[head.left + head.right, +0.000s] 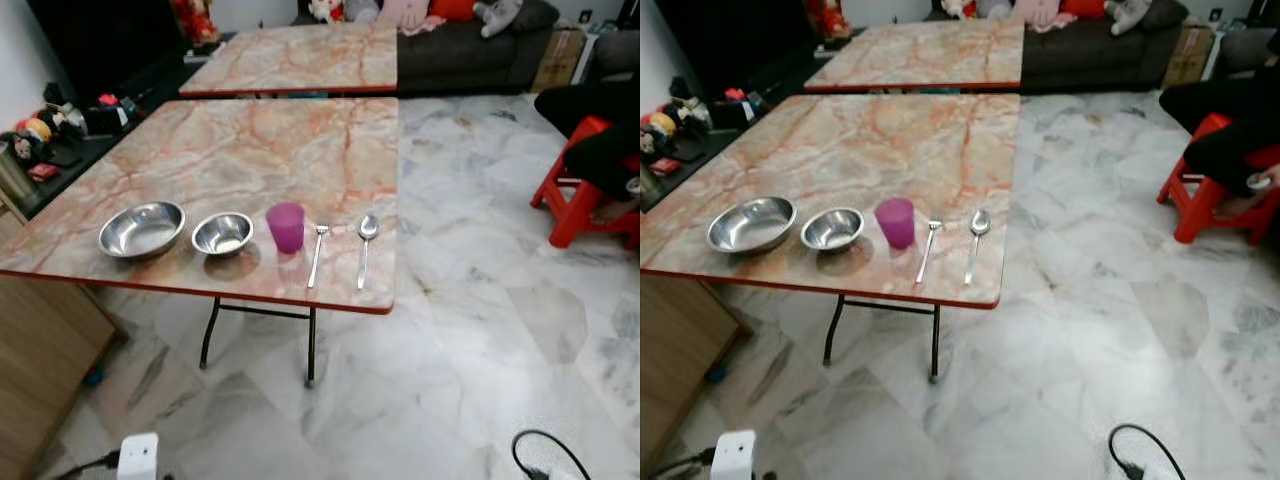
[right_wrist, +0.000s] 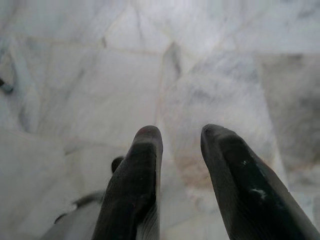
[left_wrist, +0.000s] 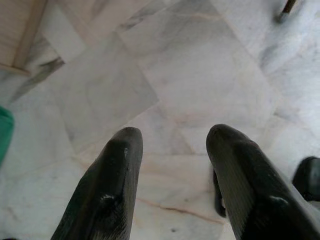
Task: Setting the table
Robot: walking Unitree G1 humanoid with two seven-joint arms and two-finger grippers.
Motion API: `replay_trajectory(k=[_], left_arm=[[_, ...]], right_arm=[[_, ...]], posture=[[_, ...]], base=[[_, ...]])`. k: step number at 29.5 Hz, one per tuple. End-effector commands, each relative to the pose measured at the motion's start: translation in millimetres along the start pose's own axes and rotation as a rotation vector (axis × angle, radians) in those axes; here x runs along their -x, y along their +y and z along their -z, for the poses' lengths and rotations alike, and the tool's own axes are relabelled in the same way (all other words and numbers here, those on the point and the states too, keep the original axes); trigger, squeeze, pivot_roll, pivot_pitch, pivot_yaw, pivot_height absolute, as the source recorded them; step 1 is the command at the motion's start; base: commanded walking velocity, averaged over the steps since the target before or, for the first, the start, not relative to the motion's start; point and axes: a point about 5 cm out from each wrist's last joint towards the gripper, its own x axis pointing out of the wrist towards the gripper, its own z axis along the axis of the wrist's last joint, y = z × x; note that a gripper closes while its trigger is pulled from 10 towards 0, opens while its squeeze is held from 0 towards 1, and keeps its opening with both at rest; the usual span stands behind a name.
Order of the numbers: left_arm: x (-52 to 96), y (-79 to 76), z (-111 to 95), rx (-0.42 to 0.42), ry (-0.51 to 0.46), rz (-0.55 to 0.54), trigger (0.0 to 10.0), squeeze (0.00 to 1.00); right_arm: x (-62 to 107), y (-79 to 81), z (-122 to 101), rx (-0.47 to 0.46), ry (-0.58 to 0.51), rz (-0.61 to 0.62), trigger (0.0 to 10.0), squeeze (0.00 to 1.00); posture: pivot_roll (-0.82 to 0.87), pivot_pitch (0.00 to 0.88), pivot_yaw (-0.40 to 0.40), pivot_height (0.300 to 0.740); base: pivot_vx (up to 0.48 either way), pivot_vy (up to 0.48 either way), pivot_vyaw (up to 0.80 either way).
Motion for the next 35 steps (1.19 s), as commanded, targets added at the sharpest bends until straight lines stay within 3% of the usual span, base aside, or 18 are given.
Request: replay_trajectory(k=[1, 12, 35], left_arm=[[1.7, 5.4, 7.5, -0.004, 0.024, -0.016, 10.0, 0.0], [1.9, 5.1, 8.1, 0.042, 0.02, -0.019, 10.0, 0.0], [1.9, 5.1, 8.4, 0.037, 0.024, -0.015, 10.0, 0.0]], right_arm=[[0.4, 3.1, 4.5, -0.002, 0.011, -0.009, 10.0, 0.0], [0.4, 3.4, 4.7, -0.006, 0.012, -0.008, 10.0, 0.0], [0.5, 3.1, 4.5, -0.026, 0.001, 0.004, 10.0, 0.0]], posture=[[0.01, 0.044, 0.07, 0.74], [0.01, 0.044, 0.072, 0.74], [0.0, 0.044, 0.072, 0.74]], base=[[0.0, 0.0, 0.0], [0.0, 0.0, 0.0], [0.0, 0.073, -0.12]])
